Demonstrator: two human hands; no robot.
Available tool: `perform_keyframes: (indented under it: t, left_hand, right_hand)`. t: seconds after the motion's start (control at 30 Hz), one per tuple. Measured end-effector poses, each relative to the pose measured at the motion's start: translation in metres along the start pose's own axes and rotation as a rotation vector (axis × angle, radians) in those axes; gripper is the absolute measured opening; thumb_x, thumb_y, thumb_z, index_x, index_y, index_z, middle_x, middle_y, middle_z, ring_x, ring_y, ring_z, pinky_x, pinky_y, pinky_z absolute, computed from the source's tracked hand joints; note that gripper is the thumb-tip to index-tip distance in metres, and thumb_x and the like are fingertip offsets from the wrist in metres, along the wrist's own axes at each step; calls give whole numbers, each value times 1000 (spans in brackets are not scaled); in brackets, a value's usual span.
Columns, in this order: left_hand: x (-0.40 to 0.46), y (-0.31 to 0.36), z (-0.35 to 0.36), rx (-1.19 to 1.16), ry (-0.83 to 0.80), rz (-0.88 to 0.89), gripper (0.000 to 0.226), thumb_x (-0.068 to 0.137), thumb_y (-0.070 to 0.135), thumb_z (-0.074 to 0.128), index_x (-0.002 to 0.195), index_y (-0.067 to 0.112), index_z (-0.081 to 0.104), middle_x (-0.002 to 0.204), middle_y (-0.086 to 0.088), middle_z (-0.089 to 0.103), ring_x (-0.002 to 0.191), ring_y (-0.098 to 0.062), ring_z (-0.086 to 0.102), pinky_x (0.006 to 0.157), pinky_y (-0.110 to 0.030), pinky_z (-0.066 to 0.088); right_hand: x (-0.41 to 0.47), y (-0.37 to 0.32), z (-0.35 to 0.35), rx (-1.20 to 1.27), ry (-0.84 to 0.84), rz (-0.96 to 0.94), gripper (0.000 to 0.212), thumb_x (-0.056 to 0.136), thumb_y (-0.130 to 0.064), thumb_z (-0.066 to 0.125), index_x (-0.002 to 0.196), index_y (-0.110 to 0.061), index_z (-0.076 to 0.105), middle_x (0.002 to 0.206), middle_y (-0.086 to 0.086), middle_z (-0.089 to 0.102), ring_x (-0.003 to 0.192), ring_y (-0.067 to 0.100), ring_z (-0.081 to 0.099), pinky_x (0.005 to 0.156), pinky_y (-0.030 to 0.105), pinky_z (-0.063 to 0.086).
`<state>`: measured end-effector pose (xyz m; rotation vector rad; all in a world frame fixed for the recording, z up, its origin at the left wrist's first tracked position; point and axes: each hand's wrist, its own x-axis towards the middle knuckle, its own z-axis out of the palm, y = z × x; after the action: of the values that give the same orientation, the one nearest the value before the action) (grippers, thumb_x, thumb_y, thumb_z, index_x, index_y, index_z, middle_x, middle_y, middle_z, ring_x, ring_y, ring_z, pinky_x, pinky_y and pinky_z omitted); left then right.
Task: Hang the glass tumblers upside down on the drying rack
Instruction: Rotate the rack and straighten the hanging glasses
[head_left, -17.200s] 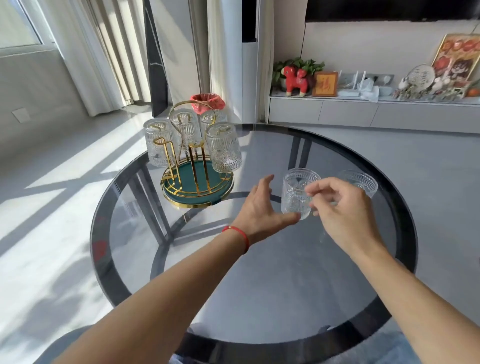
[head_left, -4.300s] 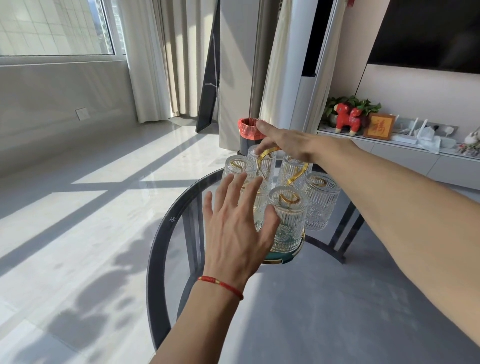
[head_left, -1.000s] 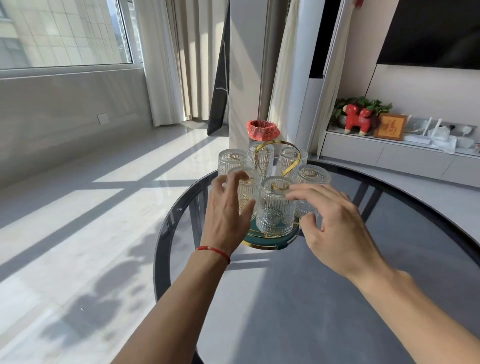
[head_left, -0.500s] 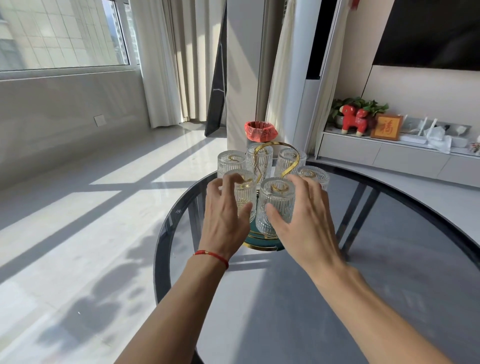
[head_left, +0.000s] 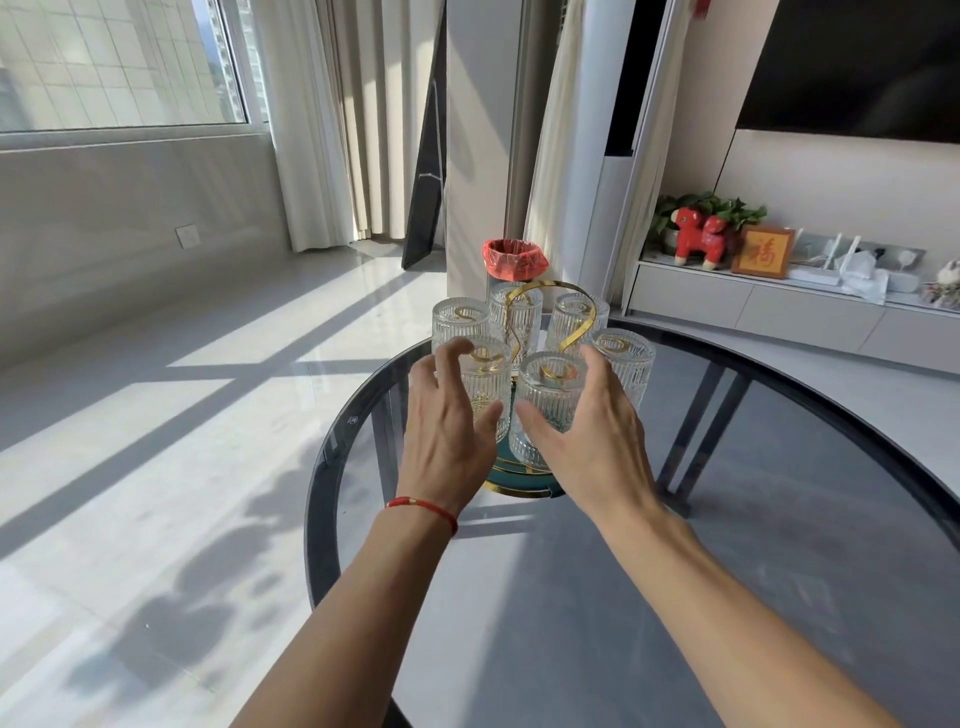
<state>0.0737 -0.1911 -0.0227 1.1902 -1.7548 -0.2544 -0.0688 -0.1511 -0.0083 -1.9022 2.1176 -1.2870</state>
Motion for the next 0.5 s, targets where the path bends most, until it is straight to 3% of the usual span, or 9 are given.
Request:
perform_keyframes:
  t: [0.5]
  left_hand:
    - [0,2,0,-23,-24,-72,74,84,11,75,144,16,31,133,-13,47,123,-29,49,100,-24,34]
  right_hand:
    - [5,-2,-7,9,13,-25,81,89,-50,71,151,-12,35,147,11,51,135,27,48,106,37,42]
